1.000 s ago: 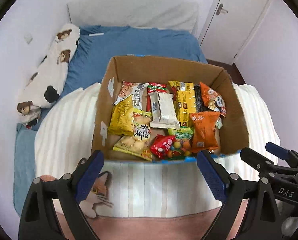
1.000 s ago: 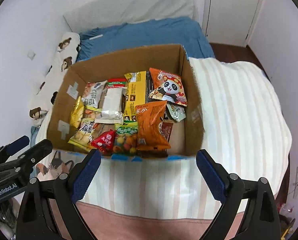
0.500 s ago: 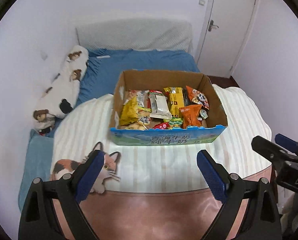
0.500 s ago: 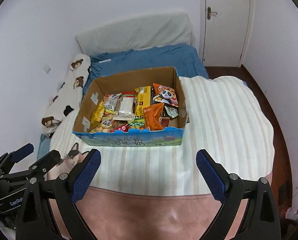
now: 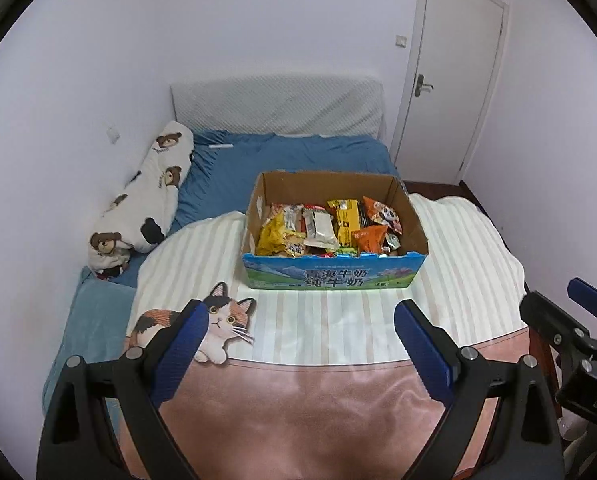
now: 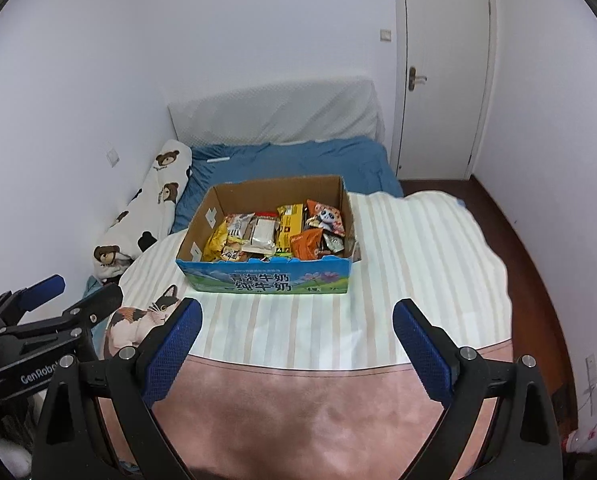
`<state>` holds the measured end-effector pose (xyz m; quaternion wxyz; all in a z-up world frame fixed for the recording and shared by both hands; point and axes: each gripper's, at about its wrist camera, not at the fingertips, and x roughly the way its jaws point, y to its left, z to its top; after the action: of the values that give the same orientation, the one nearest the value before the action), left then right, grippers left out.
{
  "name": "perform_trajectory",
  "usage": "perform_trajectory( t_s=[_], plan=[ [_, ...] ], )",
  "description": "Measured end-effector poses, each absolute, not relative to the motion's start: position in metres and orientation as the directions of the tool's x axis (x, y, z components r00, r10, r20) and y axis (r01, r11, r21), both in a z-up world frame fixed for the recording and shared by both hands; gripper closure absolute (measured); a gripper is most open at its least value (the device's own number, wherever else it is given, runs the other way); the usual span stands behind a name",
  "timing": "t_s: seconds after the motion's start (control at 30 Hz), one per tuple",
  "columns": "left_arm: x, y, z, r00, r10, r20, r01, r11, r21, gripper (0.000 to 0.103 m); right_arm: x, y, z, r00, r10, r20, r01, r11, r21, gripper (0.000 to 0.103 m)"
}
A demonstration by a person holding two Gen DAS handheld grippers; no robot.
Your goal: Organize snacks
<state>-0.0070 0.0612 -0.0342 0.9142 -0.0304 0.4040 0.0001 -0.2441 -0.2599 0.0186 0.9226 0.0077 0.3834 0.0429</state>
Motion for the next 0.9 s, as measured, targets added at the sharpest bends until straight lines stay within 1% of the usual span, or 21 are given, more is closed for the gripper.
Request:
perform_trajectory(
  t_s=[0.17,0.43,0.47,0.57,0.6,0.67,0.9],
  plan=[
    [-0.023,0.063,-0.023,0.697,-0.024,-0.716,-0.028,0.998,-0.060,0.008,-0.267,-0.262,0.029,0.717,0.083,-0.692,-0.079,0.996,0.038,0.005],
    [-0.031,0.058,-0.021,0.707,-0.018,-0.707,-0.032,0.998,-0.057,0.008,-0.266,-0.270,0.029,0.719,0.076,-0.691,-0.057,0.997,0.051,0.004],
    [-0.030,0.058,-0.021,0.707,-0.016,-0.707,-0.036,0.998,-0.059,0.008,-0.265,-0.271,0.028,0.720,0.076,-0.690,-0.056,0.997,0.051,0.003],
    [-0.025,0.060,-0.024,0.704,-0.025,-0.710,-0.042,0.996,-0.076,0.008,-0.258,-0.271,0.026,0.724,0.066,-0.687,-0.051,0.998,0.041,0.001],
    [-0.023,0.061,-0.025,0.702,-0.027,-0.712,-0.044,0.996,-0.081,0.004,-0.256,-0.271,0.025,0.724,0.068,-0.686,-0.050,0.998,0.046,0.001],
    [-0.016,0.061,-0.030,0.692,-0.025,-0.721,-0.047,0.996,-0.080,0.001,-0.250,-0.271,0.022,0.726,0.065,-0.685,-0.045,0.998,0.048,0.001],
    [0.019,0.061,-0.050,0.675,0.000,-0.738,-0.067,0.996,-0.060,0.000,-0.220,-0.270,0.006,0.718,0.045,-0.695,-0.023,0.999,0.040,0.001]
  ],
)
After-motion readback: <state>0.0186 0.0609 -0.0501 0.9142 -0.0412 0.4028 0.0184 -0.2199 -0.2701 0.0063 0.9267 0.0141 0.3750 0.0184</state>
